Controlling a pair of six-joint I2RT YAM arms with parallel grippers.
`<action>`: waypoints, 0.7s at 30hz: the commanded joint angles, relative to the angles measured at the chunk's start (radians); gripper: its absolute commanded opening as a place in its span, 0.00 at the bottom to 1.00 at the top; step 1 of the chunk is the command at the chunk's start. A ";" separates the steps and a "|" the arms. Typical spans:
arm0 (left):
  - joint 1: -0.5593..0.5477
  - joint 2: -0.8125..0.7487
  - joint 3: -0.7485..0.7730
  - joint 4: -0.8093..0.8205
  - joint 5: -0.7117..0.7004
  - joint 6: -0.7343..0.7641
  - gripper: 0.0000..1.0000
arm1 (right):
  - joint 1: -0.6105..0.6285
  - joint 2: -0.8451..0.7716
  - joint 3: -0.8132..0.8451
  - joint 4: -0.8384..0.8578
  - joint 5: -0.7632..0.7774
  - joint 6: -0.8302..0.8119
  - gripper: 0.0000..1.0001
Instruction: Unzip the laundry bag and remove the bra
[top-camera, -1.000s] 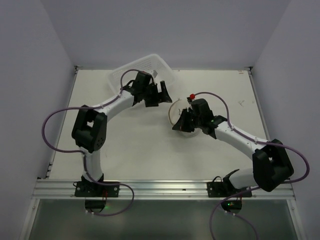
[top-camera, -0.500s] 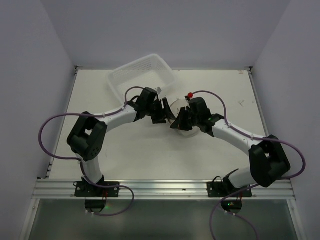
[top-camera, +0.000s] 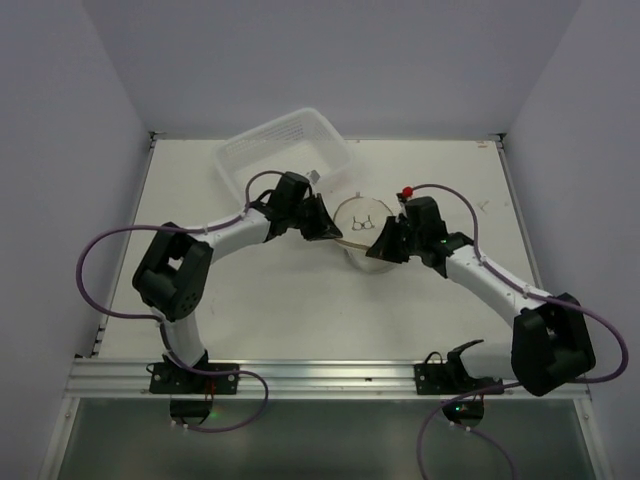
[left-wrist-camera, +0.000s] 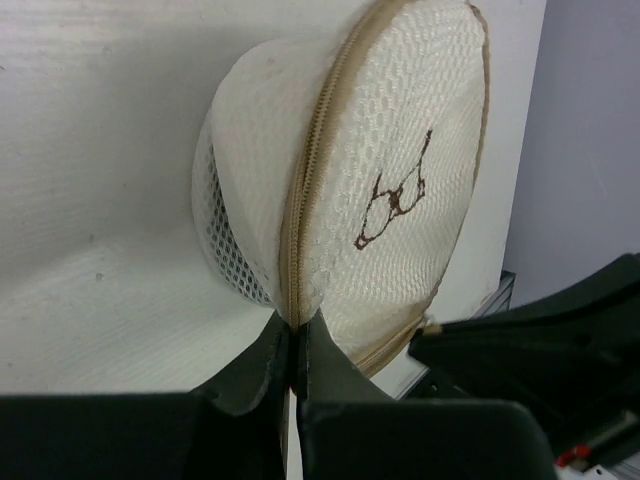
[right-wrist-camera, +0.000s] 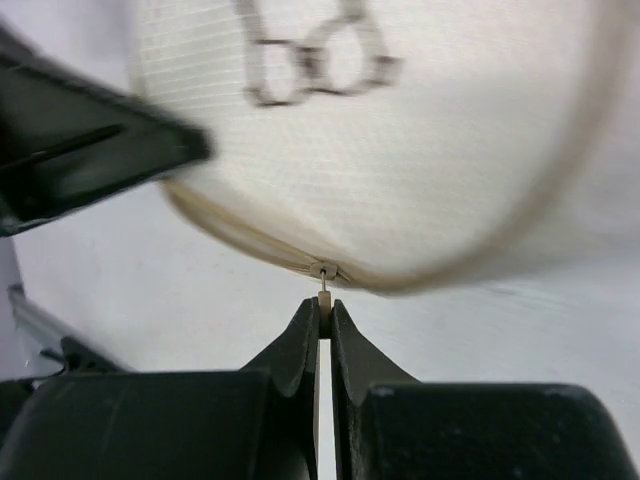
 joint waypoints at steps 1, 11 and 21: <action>0.055 -0.058 -0.025 -0.067 0.004 0.131 0.00 | -0.156 -0.076 -0.034 -0.124 0.035 -0.112 0.00; 0.110 0.064 0.204 -0.225 0.046 0.379 0.00 | -0.181 -0.039 0.029 -0.157 -0.112 -0.145 0.00; 0.110 0.239 0.469 -0.185 0.084 0.228 0.49 | 0.055 0.068 0.064 0.095 -0.173 0.073 0.00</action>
